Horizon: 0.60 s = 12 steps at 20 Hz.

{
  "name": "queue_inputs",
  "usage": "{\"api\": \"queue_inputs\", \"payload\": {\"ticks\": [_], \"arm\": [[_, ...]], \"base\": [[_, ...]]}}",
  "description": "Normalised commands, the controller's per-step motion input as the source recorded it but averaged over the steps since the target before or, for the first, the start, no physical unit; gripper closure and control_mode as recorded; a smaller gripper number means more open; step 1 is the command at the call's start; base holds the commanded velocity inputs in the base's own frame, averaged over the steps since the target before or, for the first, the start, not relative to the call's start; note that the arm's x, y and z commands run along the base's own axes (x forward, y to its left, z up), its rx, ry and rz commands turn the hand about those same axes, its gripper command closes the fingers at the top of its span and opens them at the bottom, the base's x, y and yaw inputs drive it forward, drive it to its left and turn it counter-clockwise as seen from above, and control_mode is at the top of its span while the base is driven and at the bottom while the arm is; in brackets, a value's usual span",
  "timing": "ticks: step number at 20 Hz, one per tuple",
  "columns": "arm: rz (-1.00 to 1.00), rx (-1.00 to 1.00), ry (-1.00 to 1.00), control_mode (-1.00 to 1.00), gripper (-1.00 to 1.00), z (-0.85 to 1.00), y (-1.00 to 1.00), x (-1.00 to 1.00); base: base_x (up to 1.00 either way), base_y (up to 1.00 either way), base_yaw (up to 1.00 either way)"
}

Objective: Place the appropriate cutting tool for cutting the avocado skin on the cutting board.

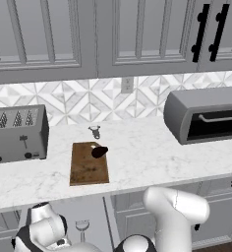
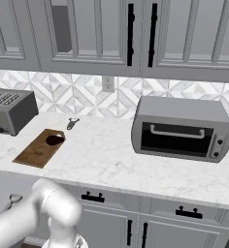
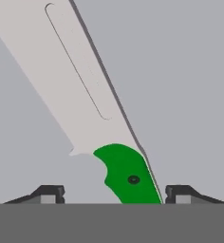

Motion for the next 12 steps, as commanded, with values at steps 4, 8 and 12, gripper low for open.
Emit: {"api": "queue_inputs", "payload": {"ticks": [4, 8, 12], "arm": [[0.01, 0.0, 0.0, -1.0, 1.0, -0.43, 0.14, -0.19], [0.0, 0.0, -0.02, -1.0, 1.0, 0.02, 0.0, -0.24], [0.0, 0.0, -0.08, -1.0, 1.0, 0.01, 0.0, -0.15]], "base": [[0.0, 0.0, 0.0], [0.0, 0.0, 0.0], [0.0, 0.0, 0.0]]}}
